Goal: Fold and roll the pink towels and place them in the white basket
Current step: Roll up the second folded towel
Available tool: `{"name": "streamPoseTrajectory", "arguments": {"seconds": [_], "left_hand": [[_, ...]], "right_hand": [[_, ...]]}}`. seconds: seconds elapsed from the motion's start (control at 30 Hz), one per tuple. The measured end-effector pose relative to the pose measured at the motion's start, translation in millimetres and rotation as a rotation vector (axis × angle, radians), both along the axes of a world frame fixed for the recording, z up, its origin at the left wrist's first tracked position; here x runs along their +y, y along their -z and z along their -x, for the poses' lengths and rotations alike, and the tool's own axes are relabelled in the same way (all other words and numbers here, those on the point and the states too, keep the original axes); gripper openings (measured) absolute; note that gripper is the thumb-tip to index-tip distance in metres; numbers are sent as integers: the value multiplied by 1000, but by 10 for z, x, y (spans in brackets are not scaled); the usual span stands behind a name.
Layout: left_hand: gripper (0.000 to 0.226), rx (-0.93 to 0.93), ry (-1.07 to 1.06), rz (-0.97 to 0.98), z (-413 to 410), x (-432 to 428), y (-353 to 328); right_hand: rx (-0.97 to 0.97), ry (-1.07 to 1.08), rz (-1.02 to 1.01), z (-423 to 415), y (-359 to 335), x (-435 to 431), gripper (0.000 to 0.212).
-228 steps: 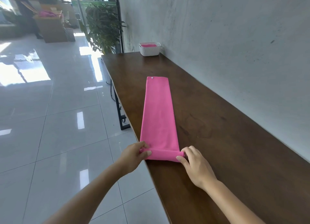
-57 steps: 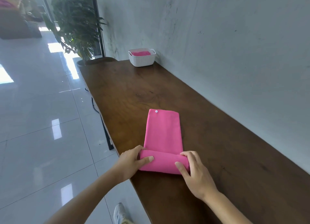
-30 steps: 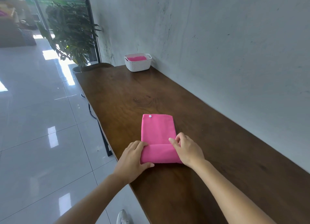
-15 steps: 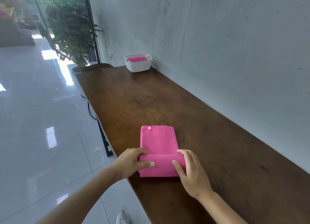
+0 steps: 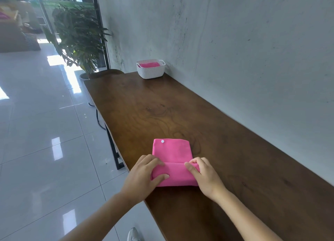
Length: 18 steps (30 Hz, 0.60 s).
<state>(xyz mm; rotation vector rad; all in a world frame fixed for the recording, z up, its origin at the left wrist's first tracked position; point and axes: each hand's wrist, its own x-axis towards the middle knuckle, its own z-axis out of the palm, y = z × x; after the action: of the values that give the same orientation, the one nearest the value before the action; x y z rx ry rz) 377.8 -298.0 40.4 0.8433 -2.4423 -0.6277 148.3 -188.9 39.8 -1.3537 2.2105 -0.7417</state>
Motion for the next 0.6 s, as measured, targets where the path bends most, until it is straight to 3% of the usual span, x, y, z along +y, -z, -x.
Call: {"name": "streamPoseTrajectory", "arguments": {"seconds": [0.2,0.37,0.5,0.6], "left_hand": [[73,-145,22,-4,-8,-54,56],[58,-165,-3,-53,56,-124,-34],[47,-232,16,-114,75,-194,-134],[44,-234,58,-273,39,-277,-153]], "right_hand": [[-3,59,-62,86,-79,-262,55],[152,73,120,22,-52,-297,43],[198,33,220,-80,16,-137,59],[185,-5,265,-157,66,17,67]]}}
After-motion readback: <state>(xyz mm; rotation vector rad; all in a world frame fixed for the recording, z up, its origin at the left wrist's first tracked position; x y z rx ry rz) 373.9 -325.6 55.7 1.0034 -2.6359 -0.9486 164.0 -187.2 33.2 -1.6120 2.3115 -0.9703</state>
